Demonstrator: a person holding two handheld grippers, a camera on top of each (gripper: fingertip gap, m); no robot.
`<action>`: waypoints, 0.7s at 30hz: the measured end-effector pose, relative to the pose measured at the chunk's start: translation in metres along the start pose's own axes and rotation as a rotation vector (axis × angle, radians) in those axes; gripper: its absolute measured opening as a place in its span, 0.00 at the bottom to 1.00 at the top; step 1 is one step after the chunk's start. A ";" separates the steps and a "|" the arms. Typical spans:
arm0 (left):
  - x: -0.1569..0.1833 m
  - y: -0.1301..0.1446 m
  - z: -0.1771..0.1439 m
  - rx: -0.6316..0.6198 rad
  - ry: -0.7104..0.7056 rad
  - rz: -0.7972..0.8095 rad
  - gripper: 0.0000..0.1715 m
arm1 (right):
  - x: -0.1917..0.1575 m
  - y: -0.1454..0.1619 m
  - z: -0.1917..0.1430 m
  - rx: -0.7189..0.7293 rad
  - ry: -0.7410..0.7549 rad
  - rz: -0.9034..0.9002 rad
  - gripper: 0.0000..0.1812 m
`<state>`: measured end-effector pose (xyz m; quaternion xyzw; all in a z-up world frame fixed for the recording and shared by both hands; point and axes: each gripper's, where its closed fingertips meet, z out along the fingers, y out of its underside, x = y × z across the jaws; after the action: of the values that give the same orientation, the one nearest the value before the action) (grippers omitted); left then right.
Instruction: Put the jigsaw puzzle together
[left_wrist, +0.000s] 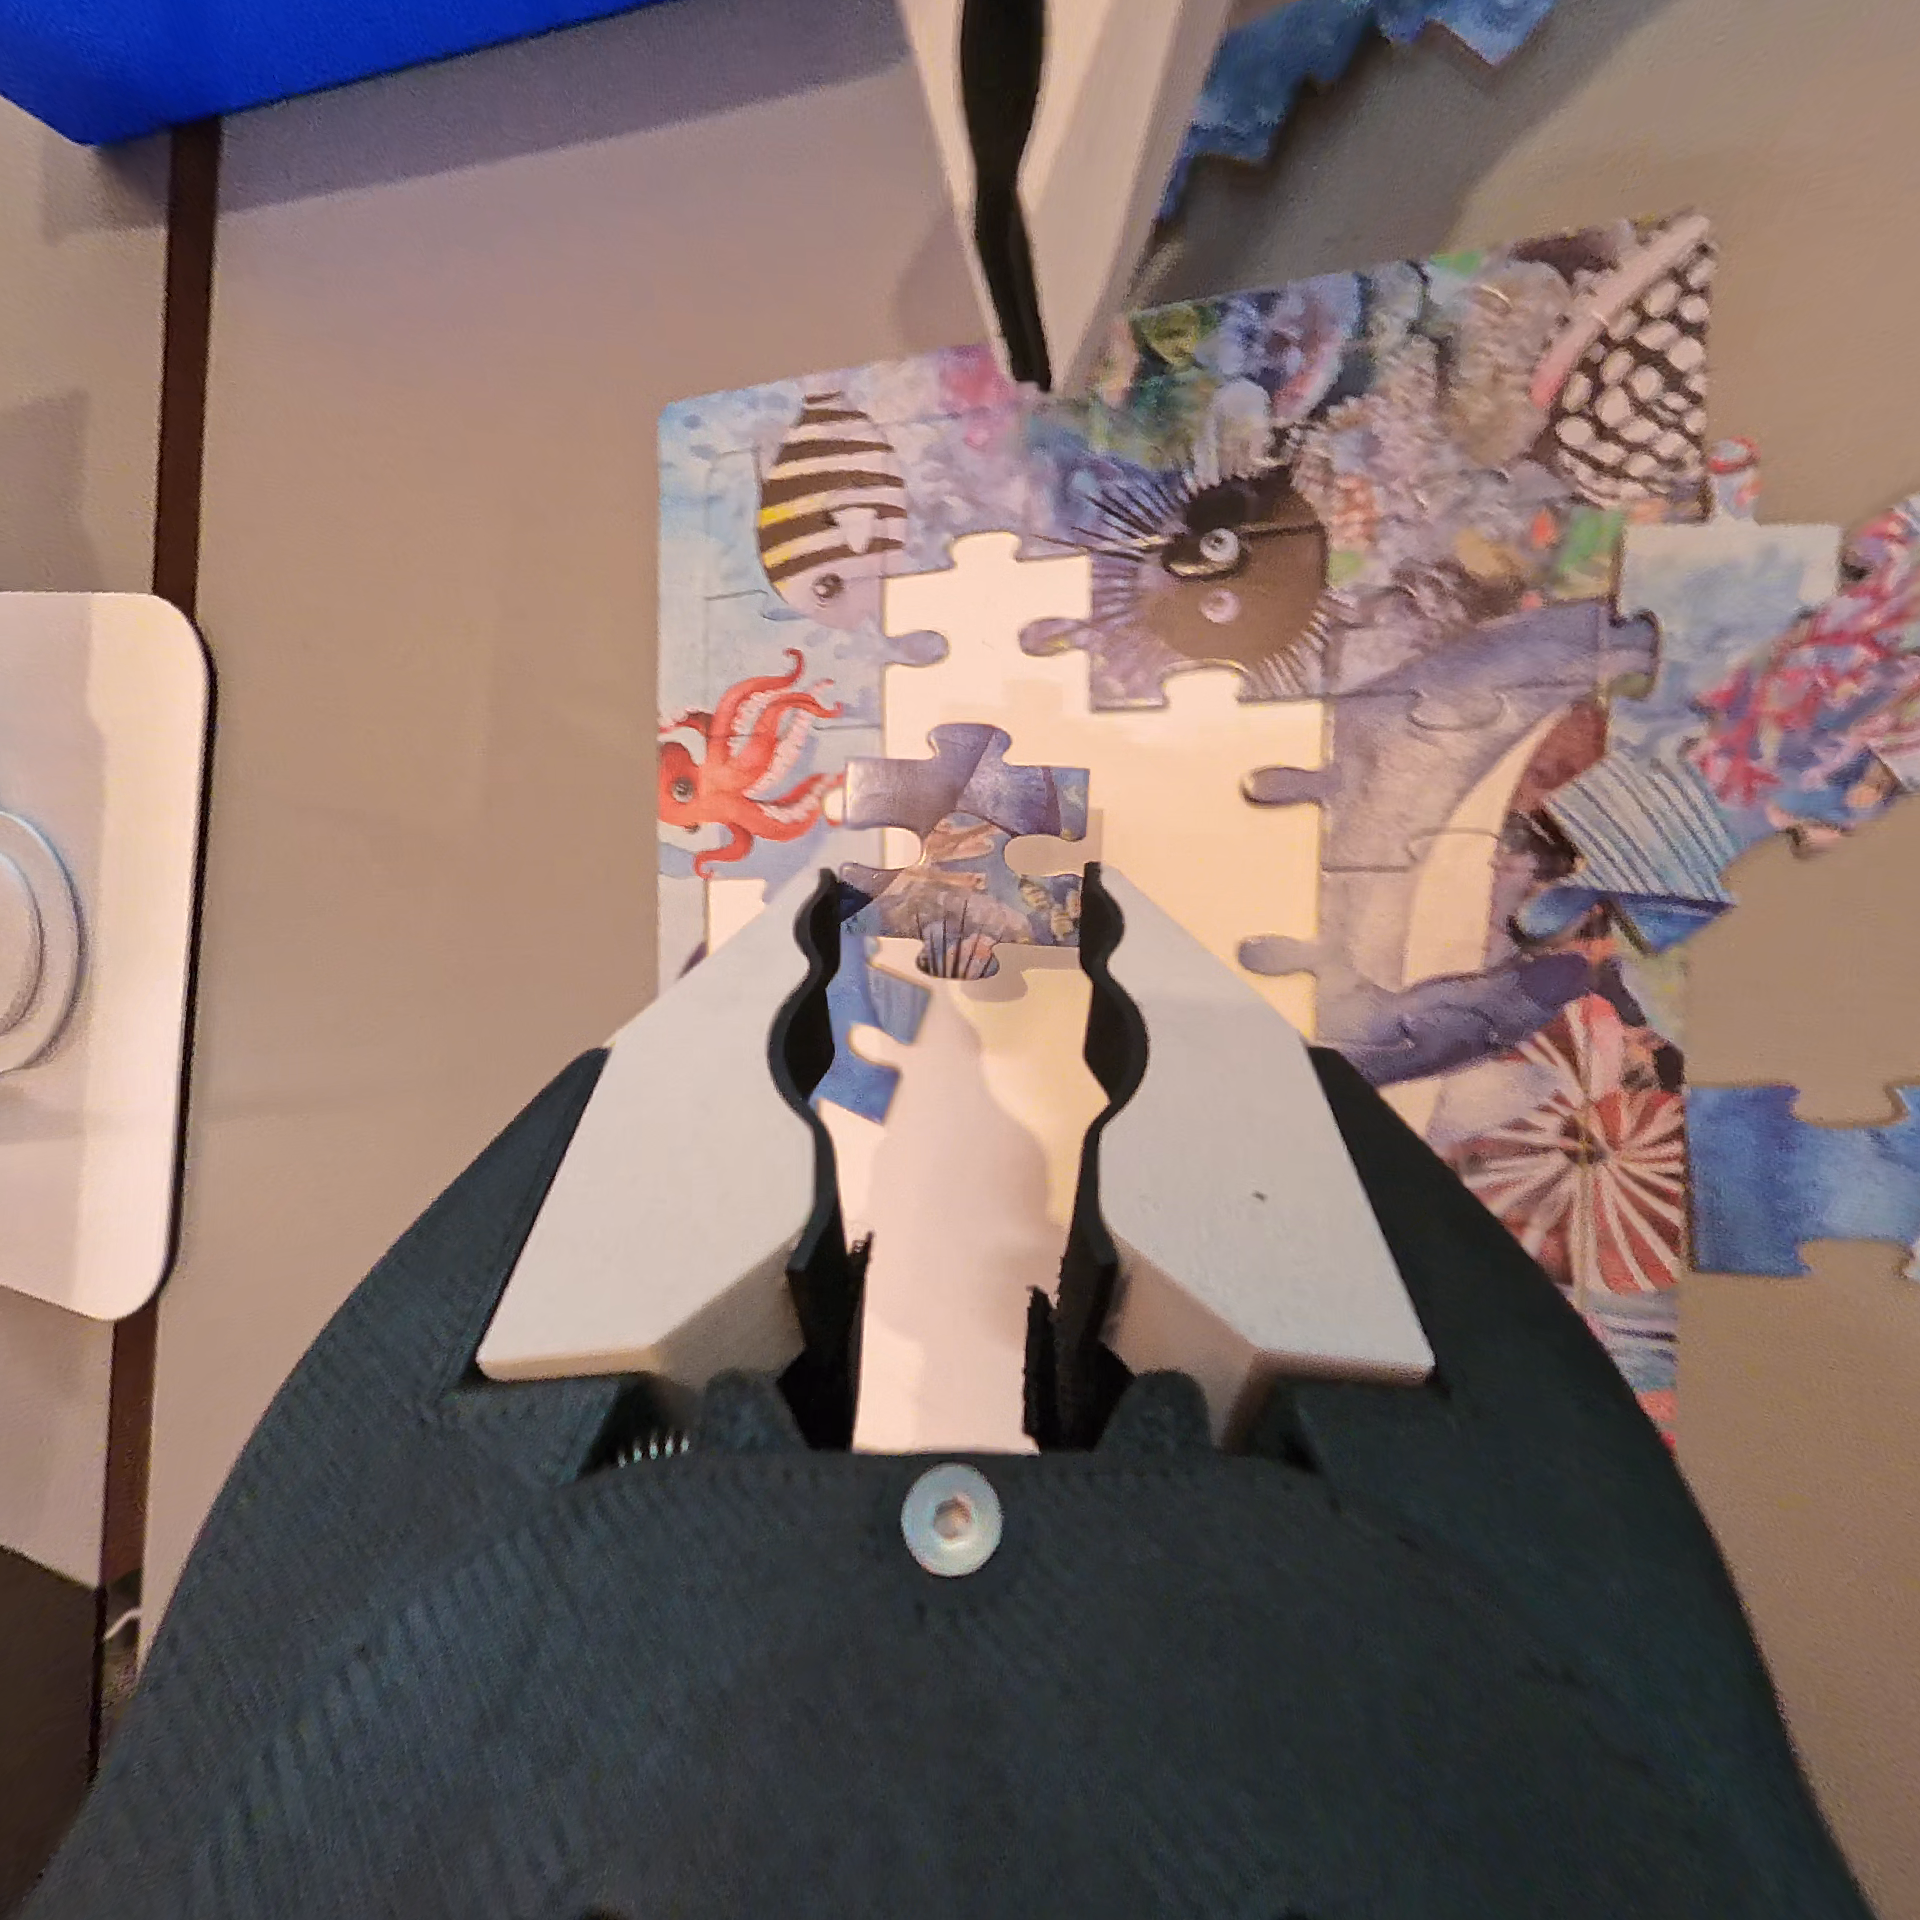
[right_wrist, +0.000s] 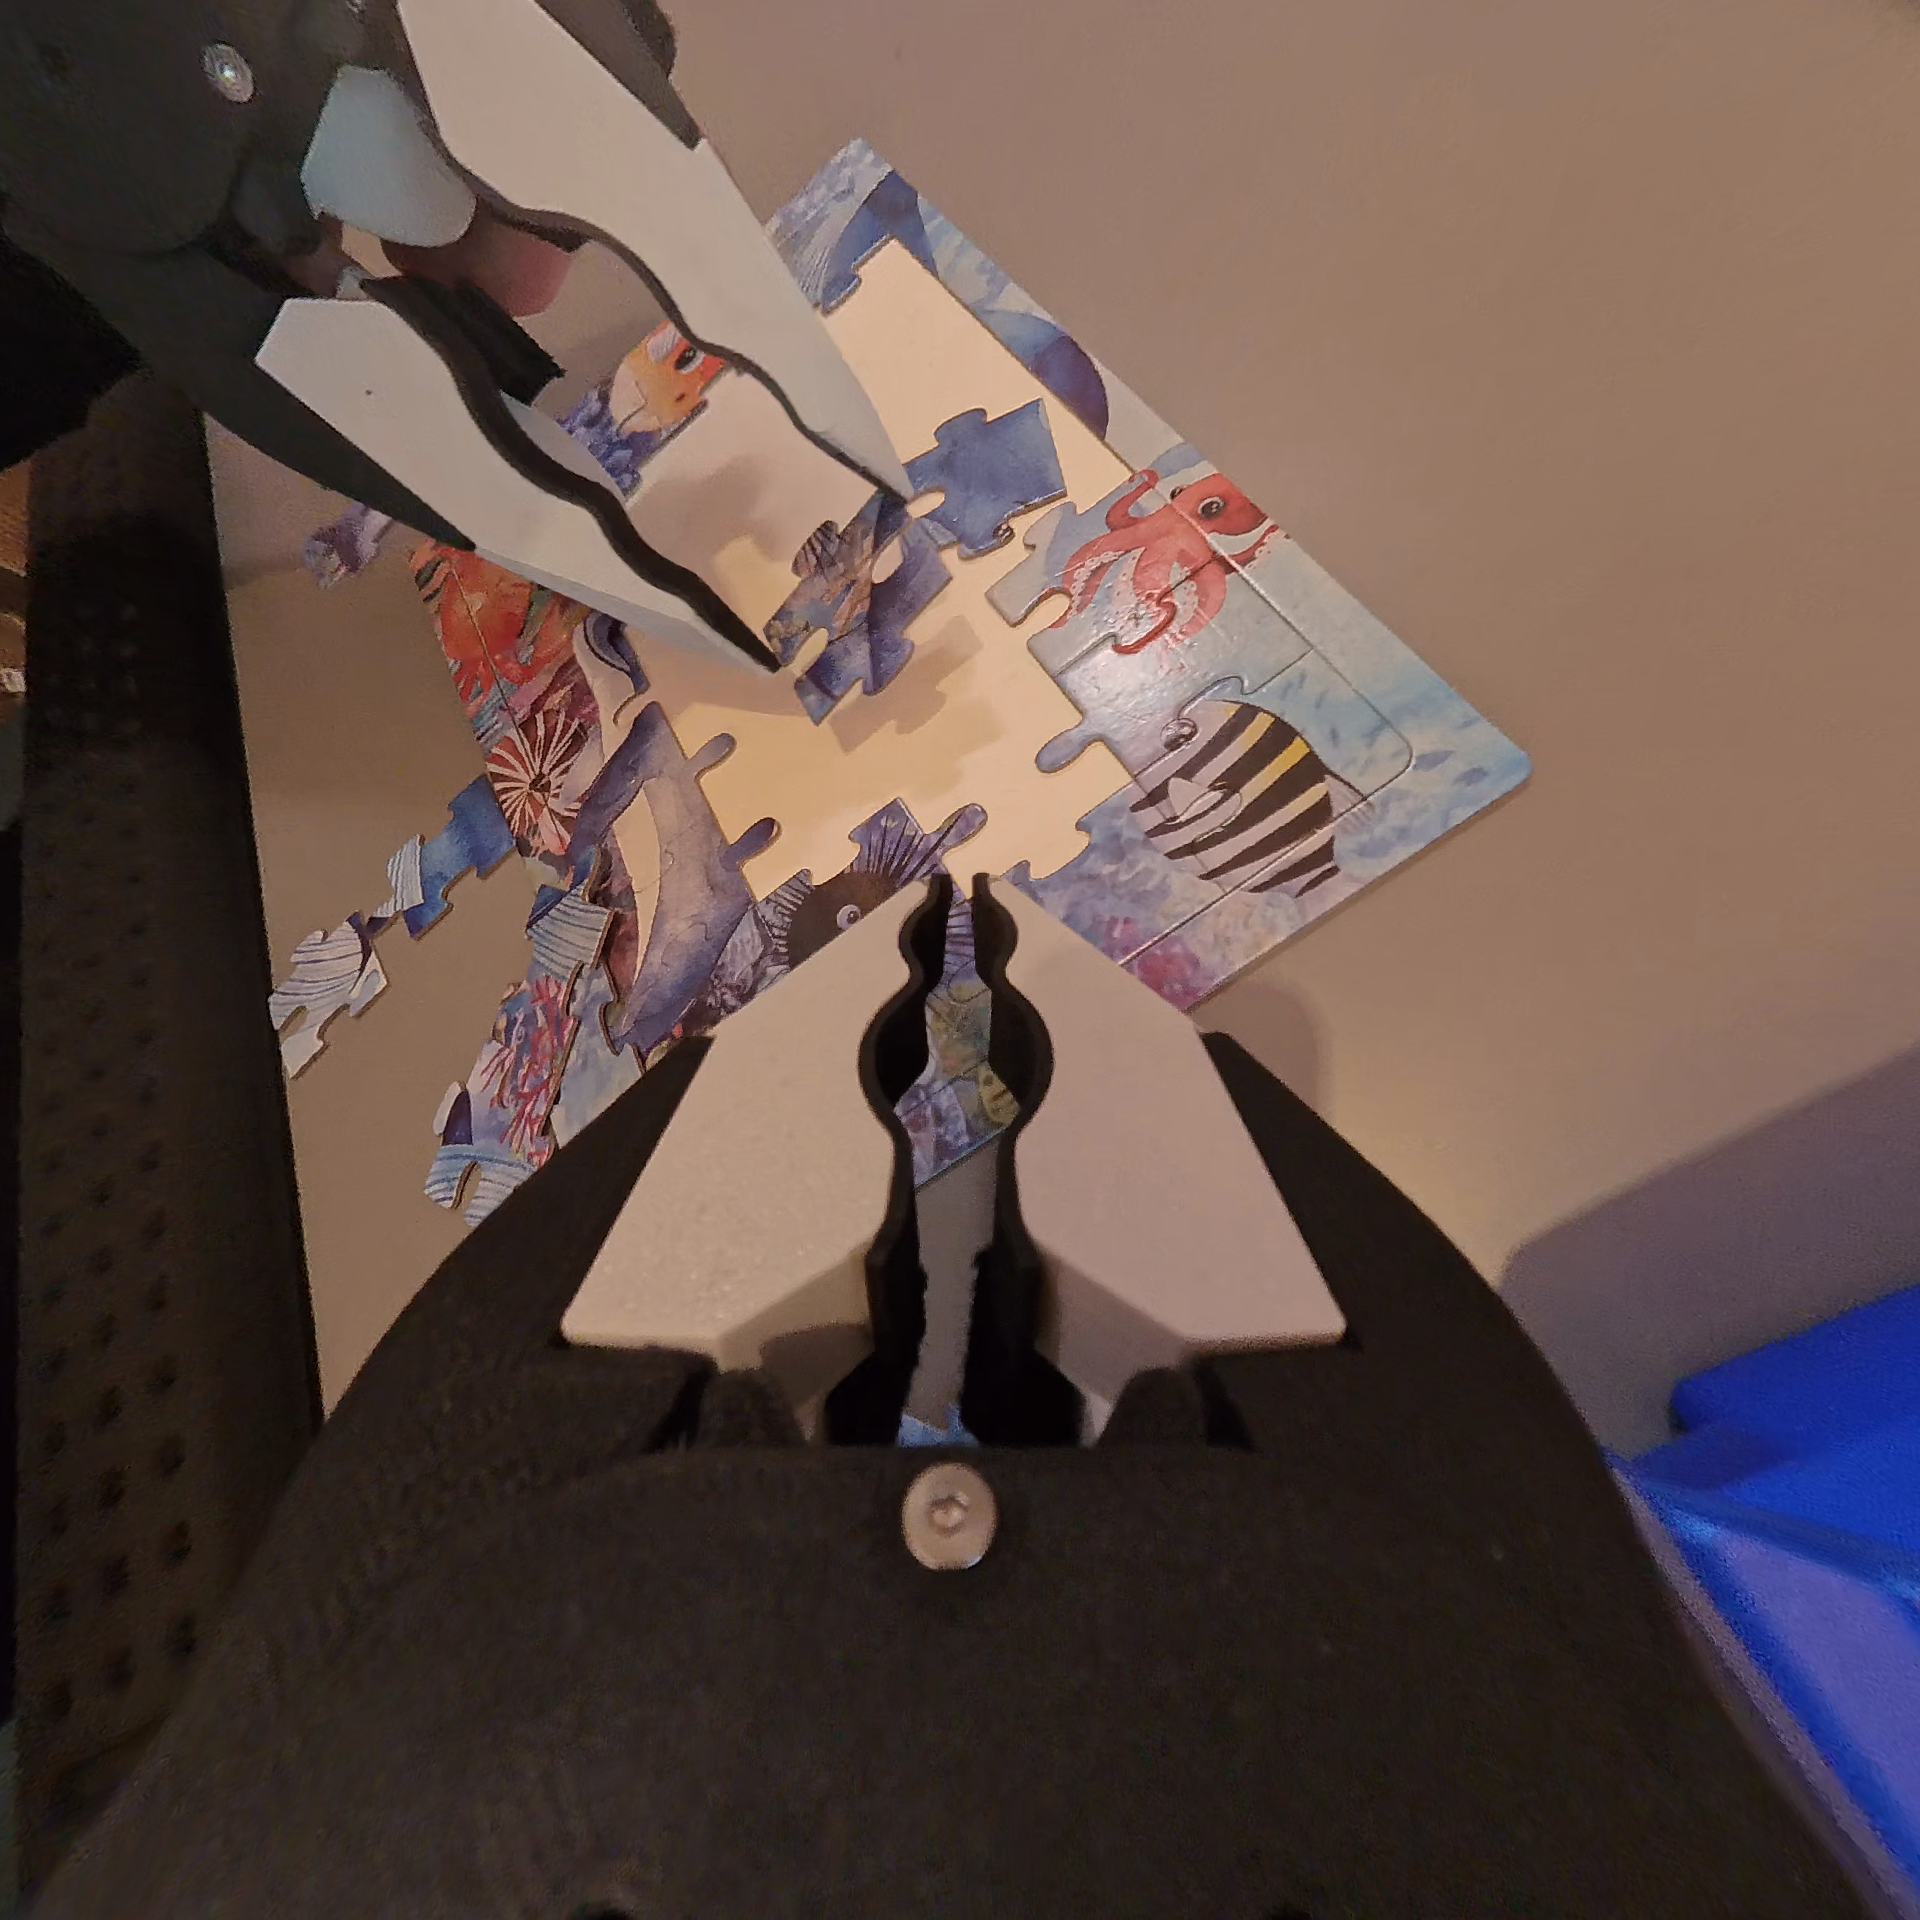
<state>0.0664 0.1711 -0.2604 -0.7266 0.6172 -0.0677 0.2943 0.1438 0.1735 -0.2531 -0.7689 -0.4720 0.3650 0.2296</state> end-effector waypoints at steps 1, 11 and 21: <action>-0.006 -0.003 0.002 0.007 0.002 -0.012 0.26 | 0.001 -0.001 -0.001 0.009 0.006 0.002 0.01; -0.044 -0.002 0.043 -0.044 0.051 -0.093 0.30 | 0.002 -0.004 -0.005 0.025 0.006 0.003 0.01; 0.009 -0.023 -0.008 0.069 0.146 -0.074 0.40 | 0.002 -0.004 -0.006 0.028 0.003 0.006 0.01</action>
<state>0.0851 0.1614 -0.2447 -0.7313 0.6071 -0.1525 0.2707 0.1468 0.1769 -0.2474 -0.7676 -0.4642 0.3710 0.2402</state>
